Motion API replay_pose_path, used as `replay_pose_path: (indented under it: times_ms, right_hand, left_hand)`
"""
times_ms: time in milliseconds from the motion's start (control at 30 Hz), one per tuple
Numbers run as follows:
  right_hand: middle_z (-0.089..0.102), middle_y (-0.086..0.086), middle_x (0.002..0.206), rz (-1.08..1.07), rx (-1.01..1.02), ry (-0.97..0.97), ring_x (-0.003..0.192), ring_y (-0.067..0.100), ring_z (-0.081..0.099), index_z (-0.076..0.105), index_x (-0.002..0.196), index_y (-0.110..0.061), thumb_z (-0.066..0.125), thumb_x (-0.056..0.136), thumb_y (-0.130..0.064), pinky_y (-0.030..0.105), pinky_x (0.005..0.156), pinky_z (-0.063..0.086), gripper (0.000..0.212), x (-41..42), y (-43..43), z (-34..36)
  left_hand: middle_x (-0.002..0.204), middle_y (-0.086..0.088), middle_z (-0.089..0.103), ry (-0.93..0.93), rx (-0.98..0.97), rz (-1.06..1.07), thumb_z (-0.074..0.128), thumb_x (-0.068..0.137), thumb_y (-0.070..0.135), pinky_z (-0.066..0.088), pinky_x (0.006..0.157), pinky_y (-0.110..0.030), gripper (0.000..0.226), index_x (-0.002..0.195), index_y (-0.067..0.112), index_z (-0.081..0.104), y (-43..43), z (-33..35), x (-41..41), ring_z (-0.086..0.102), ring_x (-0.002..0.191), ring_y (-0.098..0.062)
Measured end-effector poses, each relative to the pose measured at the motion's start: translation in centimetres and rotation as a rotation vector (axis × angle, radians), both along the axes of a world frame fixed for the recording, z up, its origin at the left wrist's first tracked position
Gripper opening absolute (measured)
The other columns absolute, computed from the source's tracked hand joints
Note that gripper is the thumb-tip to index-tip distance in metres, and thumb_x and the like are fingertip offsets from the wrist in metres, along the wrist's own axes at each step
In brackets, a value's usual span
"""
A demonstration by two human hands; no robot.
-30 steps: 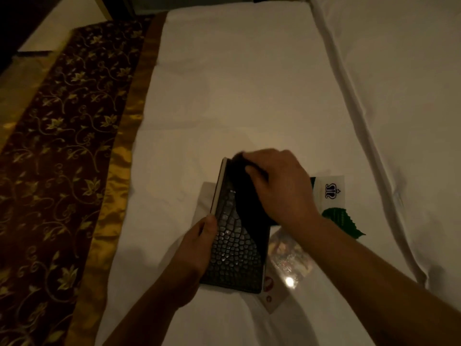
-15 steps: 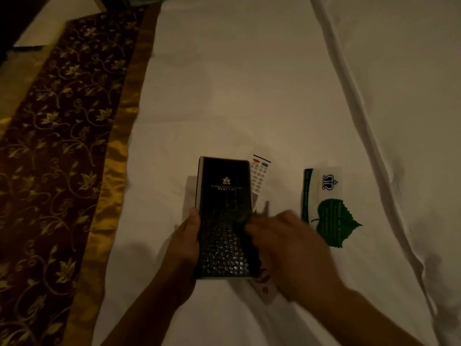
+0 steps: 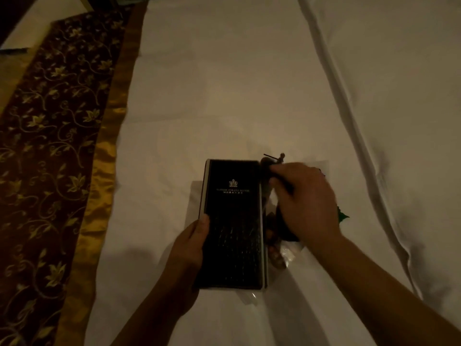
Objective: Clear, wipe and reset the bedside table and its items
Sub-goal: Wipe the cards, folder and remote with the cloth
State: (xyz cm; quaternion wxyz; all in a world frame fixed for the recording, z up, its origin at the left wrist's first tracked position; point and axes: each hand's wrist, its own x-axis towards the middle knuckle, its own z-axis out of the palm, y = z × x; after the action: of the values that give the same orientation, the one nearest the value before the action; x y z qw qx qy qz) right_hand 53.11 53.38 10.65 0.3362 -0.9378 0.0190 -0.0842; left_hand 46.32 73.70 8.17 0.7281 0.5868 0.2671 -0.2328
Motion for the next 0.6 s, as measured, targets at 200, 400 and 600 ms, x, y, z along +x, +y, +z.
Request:
replay_pose_path:
  times_ms: [200,400,600]
  right_hand:
    - [0.076,0.003,0.097,-0.462,1.233,0.381,0.092,0.031,0.072,0.076,0.100,-0.031,0.067,0.087,-0.019,0.056,0.082,0.057,0.020,-4.4,-0.6,0.3]
    - [0.075,-0.001,0.110,-0.244,1.261,0.506,0.102,0.021,0.071,0.076,0.104,-0.034,0.070,0.074,-0.034,0.041,0.088,0.056,0.030,-8.4,1.9,1.6]
    - [0.074,0.008,0.093,-0.288,1.409,0.487,0.086,0.028,0.071,0.075,0.104,-0.019,0.065,0.089,-0.022,0.038,0.069,0.057,0.019,-2.3,1.3,2.7]
  left_hand:
    - [0.121,-0.016,0.072,0.089,-0.176,0.081,0.081,0.063,0.048,0.059,0.082,-0.043,0.075,0.127,0.013,0.064,0.0,0.7,-0.9,0.070,0.109,-0.035]
    - [0.134,-0.022,0.063,0.176,-0.440,0.098,0.063,0.089,0.041,0.049,0.102,-0.056,0.056,0.136,0.011,0.060,-0.4,1.5,-1.7,0.061,0.122,-0.041]
    - [0.115,-0.016,0.068,0.177,-0.414,0.002,0.091,0.058,0.042,0.058,0.073,-0.039,0.060,0.108,0.012,0.078,0.7,2.2,-3.9,0.070,0.092,-0.034]
